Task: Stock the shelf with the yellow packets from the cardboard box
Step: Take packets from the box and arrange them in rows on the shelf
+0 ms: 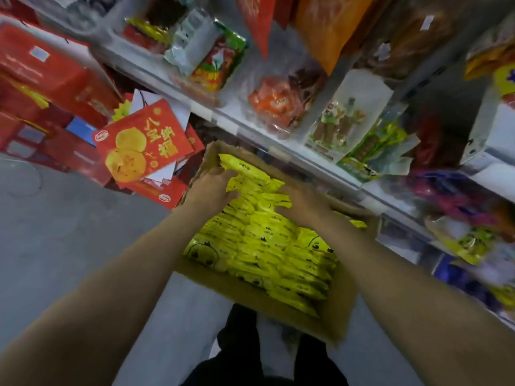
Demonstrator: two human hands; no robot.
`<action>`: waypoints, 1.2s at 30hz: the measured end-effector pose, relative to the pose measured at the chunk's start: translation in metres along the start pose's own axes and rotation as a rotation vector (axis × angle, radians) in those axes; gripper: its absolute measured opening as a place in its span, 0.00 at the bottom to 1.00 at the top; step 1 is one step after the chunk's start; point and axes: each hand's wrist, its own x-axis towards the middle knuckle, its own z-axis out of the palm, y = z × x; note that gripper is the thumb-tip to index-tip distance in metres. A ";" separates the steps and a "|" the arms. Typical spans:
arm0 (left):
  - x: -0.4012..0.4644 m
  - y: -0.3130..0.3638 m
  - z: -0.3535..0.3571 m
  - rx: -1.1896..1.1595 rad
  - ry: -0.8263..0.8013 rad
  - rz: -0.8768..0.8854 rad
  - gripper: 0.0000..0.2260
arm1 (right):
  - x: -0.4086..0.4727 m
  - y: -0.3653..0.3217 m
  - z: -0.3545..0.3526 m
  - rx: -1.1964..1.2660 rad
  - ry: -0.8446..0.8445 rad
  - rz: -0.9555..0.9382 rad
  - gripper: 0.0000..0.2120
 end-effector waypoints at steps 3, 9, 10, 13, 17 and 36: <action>0.022 -0.010 0.017 0.013 0.004 0.068 0.26 | 0.013 0.014 0.024 0.028 -0.032 0.071 0.27; 0.055 -0.015 0.046 -0.028 0.015 0.093 0.32 | 0.025 0.035 0.055 0.000 0.009 0.130 0.33; 0.055 -0.016 0.051 -0.040 0.013 0.078 0.33 | 0.026 0.036 0.059 -0.005 0.022 0.134 0.33; 0.051 -0.021 0.065 -0.032 0.026 0.031 0.35 | 0.030 0.038 0.067 -0.034 0.050 0.147 0.32; 0.047 -0.029 0.076 -0.014 0.020 -0.051 0.33 | 0.037 0.036 0.072 -0.105 0.129 0.186 0.21; 0.077 -0.051 0.105 0.263 -0.136 -0.018 0.43 | -0.009 0.048 0.069 0.142 0.443 -0.006 0.07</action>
